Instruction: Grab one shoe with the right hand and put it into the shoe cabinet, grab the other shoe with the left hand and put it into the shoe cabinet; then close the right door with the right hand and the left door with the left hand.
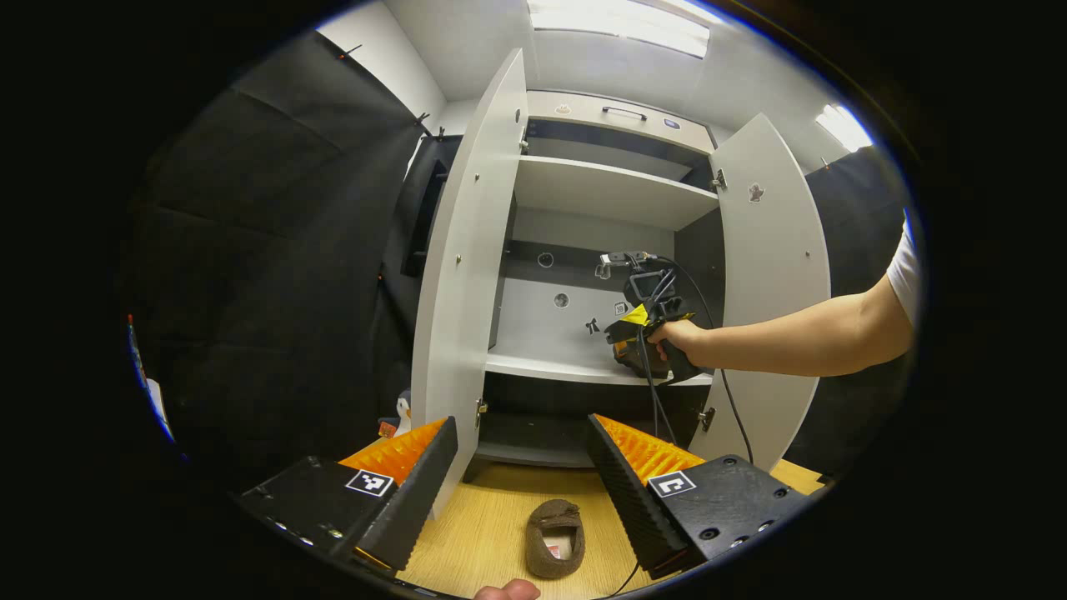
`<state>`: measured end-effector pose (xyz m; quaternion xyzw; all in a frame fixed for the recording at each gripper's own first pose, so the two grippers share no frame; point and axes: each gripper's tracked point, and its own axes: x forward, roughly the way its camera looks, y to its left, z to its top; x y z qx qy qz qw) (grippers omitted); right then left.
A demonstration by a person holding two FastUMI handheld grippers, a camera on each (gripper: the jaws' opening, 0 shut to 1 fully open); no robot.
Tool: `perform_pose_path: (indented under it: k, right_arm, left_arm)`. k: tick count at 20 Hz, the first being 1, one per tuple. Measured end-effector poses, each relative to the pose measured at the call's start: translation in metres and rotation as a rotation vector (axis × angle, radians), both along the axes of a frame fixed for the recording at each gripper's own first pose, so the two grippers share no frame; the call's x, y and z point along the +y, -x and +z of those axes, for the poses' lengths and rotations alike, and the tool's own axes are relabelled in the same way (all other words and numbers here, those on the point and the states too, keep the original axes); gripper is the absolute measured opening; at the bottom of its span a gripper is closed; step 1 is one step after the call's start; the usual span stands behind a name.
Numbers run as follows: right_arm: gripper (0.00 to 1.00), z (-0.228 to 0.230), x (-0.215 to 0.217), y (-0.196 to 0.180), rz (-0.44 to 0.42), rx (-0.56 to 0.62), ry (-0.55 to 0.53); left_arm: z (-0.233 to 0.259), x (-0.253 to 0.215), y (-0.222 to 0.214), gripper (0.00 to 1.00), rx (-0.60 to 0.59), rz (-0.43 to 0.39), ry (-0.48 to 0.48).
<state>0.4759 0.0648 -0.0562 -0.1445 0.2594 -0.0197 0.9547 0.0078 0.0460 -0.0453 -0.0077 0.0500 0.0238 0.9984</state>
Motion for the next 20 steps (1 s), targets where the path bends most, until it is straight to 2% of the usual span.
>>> perform_pose_path:
  k: [3, 7, 9, 10, 11, 13, 15, 18, 19, 20]
  right_arm:
    - [0.06, -0.004, 0.000, -0.002, -0.004, 0.028, -0.017]
    - [0.10, -0.005, -0.001, -0.003, -0.003, 0.045, 0.035]
    - [0.21, -0.007, 0.006, 0.003, 0.007, 0.072, 0.022]
    - [0.47, -0.004, 0.006, 0.005, 0.005, 0.073, 0.036]
    - [0.31, 0.001, 0.006, 0.009, 0.009, 0.066, 0.044]
    - [0.53, 0.016, 0.011, 0.022, 0.035, 0.052, 0.059]
    - [0.52, 0.029, 0.016, 0.041, 0.067, 0.043, 0.035]
    - [0.52, 0.063, 0.018, 0.072, 0.106, -0.034, -0.022]
    - [0.61, 0.073, 0.018, 0.085, 0.119, -0.064, -0.031]
    - [0.61, 0.083, 0.019, 0.099, 0.135, -0.094, -0.034]
  left_arm:
    - [0.000, -0.002, -0.002, 0.95, 0.001, -0.009, 0.005]
    - [0.007, -0.006, -0.005, 0.95, -0.027, -0.021, 0.011]
    - [0.007, -0.004, -0.006, 0.95, -0.034, -0.016, 0.016]
    - [0.007, -0.003, -0.005, 0.95, -0.036, -0.013, 0.022]
    - [0.007, -0.002, -0.005, 0.95, -0.037, -0.012, 0.028]
    - [0.005, -0.002, -0.003, 0.95, -0.034, -0.011, 0.034]
    - [0.001, -0.004, -0.002, 0.95, -0.025, -0.015, 0.031]
    - [-0.002, -0.010, -0.003, 0.95, -0.017, -0.033, 0.032]
    - [-0.002, -0.013, -0.004, 0.95, -0.014, -0.041, 0.036]
    - [-0.003, -0.016, -0.004, 0.95, -0.012, -0.050, 0.040]
